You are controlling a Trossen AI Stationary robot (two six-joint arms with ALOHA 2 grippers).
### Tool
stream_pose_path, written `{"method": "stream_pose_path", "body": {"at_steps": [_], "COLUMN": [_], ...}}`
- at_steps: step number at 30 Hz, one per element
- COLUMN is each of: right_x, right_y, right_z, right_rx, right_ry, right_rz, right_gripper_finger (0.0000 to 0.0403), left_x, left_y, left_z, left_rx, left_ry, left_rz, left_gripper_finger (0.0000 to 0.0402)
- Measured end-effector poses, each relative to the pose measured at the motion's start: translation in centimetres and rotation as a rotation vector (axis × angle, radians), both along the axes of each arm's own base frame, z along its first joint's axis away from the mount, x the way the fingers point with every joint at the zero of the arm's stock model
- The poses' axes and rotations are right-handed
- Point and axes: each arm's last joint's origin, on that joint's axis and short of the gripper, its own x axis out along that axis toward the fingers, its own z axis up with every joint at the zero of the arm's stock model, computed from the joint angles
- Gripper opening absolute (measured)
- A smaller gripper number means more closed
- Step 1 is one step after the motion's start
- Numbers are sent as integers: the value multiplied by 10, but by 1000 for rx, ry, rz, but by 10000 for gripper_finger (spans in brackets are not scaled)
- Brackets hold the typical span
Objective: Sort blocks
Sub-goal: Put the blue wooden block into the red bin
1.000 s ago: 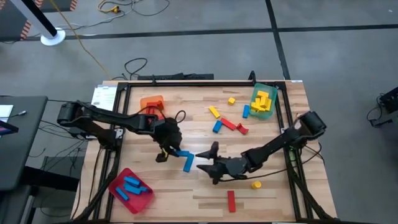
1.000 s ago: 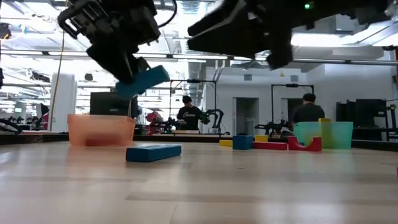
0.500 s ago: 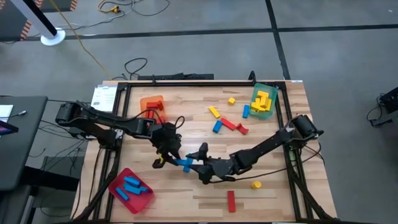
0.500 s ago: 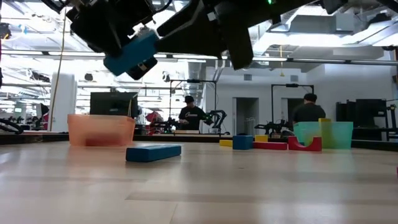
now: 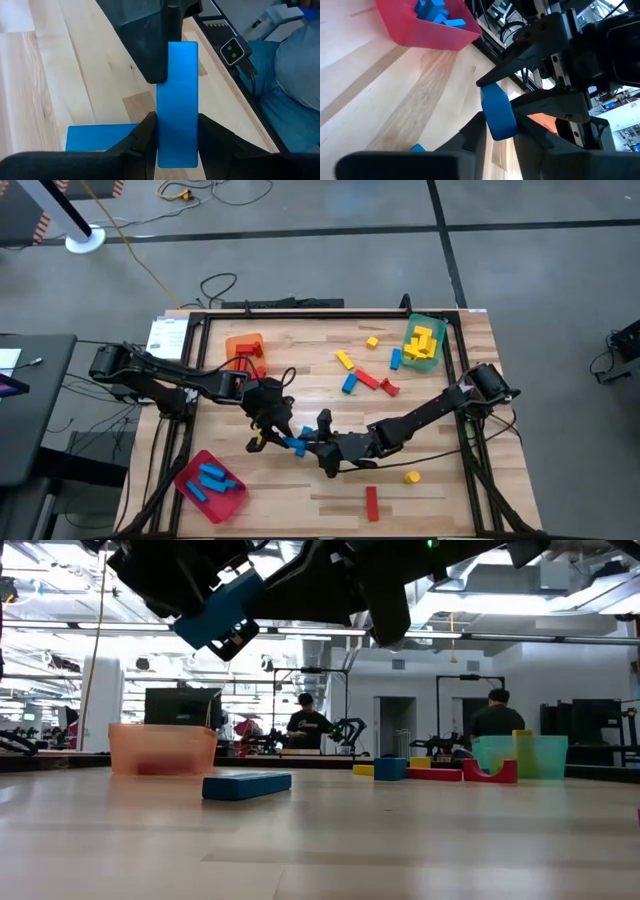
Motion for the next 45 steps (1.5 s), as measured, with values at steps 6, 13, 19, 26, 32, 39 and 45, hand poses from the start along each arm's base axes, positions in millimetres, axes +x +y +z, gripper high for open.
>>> {"method": "stream_pose_path", "body": {"at_steps": [6, 13, 19, 26, 32, 39, 45], "right_x": [0, 0, 0, 1, 9, 19, 20], "right_y": [0, 0, 0, -7, -22, -35, -35], "right_z": [1, 1, 2, 9, 17, 29, 34], "right_rx": [-5, 22, 149, 387, 558, 625, 630], "right_ry": [-6, -10, -33, -74, -113, -152, -162], "right_rz": [4, -5, -38, -120, -172, -178, -170], "right_gripper_finger": [77, 74, 73, 73, 72, 72, 72], "left_x": [0, 0, -8, -41, -59, -60, -61], "left_y": [0, 0, 2, 3, -21, -40, -37], "left_z": [0, 1, 13, 42, 53, 43, 41], "left_rx": [-10, -16, 21, 242, 387, 470, 487], "left_ry": [2, 1, -41, -115, -174, -141, -116], "left_rz": [0, 3, 11, 184, 253, 351, 457], "left_gripper_finger": [105, 118, 182, 229, 233, 233, 232]}}
